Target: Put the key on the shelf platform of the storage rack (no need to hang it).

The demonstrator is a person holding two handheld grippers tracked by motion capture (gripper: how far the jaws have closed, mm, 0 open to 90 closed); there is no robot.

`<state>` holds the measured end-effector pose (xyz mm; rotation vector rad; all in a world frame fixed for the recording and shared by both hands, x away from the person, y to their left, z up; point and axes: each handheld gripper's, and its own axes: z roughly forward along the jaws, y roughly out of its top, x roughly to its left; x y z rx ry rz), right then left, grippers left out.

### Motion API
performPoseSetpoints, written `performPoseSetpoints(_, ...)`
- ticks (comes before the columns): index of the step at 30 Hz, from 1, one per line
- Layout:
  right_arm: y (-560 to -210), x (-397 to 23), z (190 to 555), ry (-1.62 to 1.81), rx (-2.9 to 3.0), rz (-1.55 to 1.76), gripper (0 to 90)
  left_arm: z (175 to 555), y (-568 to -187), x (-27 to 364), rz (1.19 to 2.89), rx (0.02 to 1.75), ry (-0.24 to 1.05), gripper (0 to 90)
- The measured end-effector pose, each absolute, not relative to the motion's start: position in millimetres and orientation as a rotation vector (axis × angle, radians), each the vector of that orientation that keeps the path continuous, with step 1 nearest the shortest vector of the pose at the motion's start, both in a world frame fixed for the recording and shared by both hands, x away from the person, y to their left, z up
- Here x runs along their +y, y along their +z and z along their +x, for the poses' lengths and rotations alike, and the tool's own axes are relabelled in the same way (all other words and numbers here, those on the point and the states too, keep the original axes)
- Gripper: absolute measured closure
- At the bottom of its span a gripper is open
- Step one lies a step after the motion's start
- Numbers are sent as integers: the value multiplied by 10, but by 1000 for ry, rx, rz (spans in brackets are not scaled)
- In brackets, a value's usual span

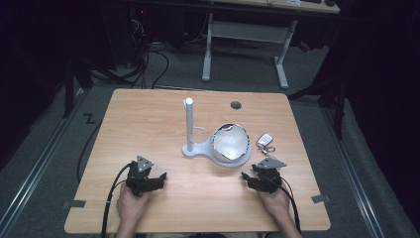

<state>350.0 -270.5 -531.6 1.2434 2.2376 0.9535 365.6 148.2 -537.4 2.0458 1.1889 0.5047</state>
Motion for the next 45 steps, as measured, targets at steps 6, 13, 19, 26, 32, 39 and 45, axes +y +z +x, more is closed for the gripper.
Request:
performPoseSetpoints(6, -5316, -2705, 3499, 954, 2238, 1243, 445, 3656, -5374, 1482, 2046, 1189, 505, 225)
performPoseSetpoints(13, -5316, -2704, 3499, 953, 2236, 1245, 446, 3657, -5374, 1483, 2046, 1189, 505, 225)
performPoseSetpoints(19, -5316, -2693, 3494, 948, 2224, 1260, 446, 3657, -5374, 1483, 2046, 1189, 504, 225)
performPoseSetpoints(26, -5316, -2691, 3491, 948, 2221, 1265, 447, 3657, -5374, 1483, 2045, 1189, 503, 225)
performPoseSetpoints(32, -5316, -2685, 3483, 944, 2214, 1272, 449, 3658, -5374, 1483, 2045, 1188, 503, 225)
performPoseSetpoints(39, -5314, -2687, 3477, 944, 2214, 1272, 458, 3658, -5375, 1483, 2044, 1189, 504, 225)
performPoseSetpoints(45, -5279, -2718, 3442, 963, 2205, 1283, 475, 3658, -5375, 1483, 2044, 1189, 504, 225)
